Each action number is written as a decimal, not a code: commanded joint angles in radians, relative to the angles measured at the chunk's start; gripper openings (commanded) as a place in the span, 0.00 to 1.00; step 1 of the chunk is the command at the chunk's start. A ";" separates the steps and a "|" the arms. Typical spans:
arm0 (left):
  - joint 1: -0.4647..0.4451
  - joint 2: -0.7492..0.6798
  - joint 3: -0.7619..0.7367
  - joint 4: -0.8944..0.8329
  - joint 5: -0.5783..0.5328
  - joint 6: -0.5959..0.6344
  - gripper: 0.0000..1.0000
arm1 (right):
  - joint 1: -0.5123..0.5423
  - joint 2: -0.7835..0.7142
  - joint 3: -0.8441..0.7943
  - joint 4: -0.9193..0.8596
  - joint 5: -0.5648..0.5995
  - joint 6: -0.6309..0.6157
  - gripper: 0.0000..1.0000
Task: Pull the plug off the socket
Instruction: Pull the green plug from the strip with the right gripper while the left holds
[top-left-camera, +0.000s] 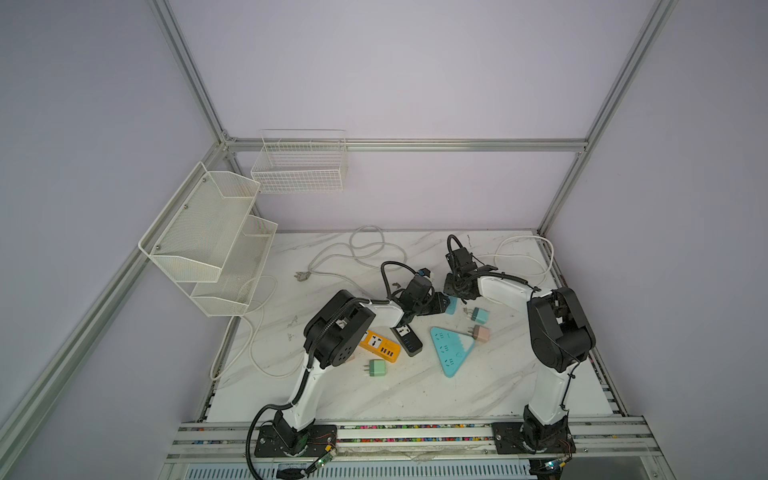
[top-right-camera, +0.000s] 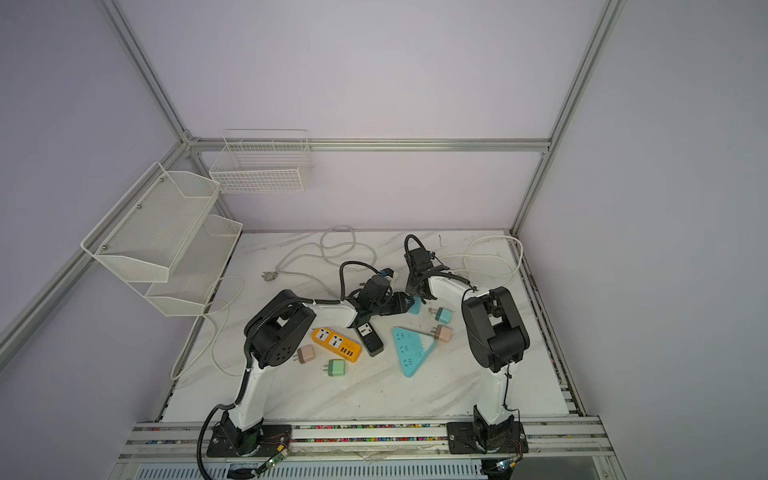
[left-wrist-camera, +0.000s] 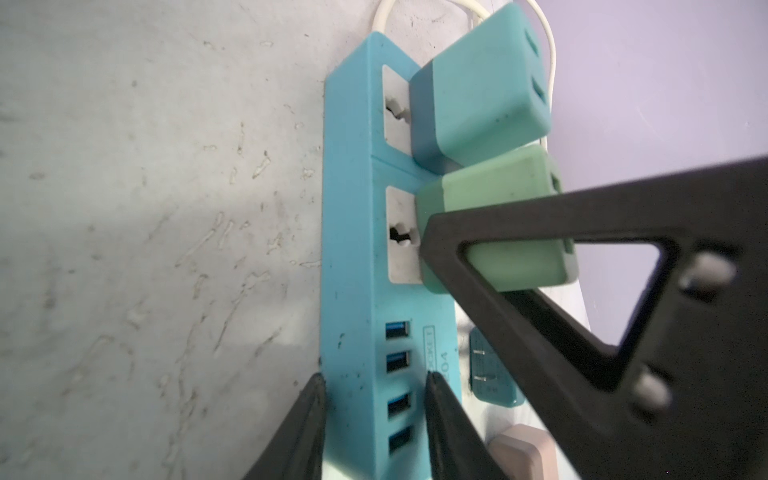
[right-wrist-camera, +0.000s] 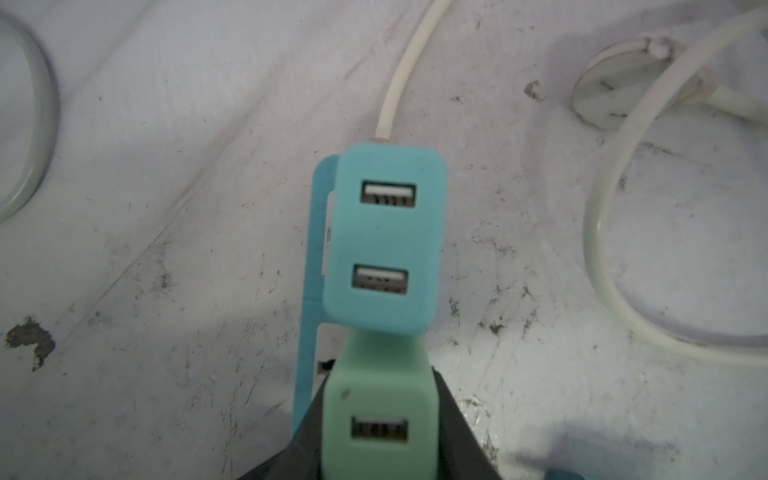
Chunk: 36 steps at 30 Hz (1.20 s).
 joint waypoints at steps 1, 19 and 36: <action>-0.009 0.049 -0.001 -0.196 -0.073 -0.006 0.38 | 0.021 0.020 0.043 0.015 -0.005 0.008 0.27; -0.013 0.047 -0.028 -0.216 -0.090 -0.035 0.36 | 0.014 0.003 0.045 0.034 -0.101 0.017 0.18; -0.031 0.040 -0.049 -0.252 -0.119 -0.049 0.33 | 0.031 -0.020 0.064 0.006 -0.020 0.023 0.14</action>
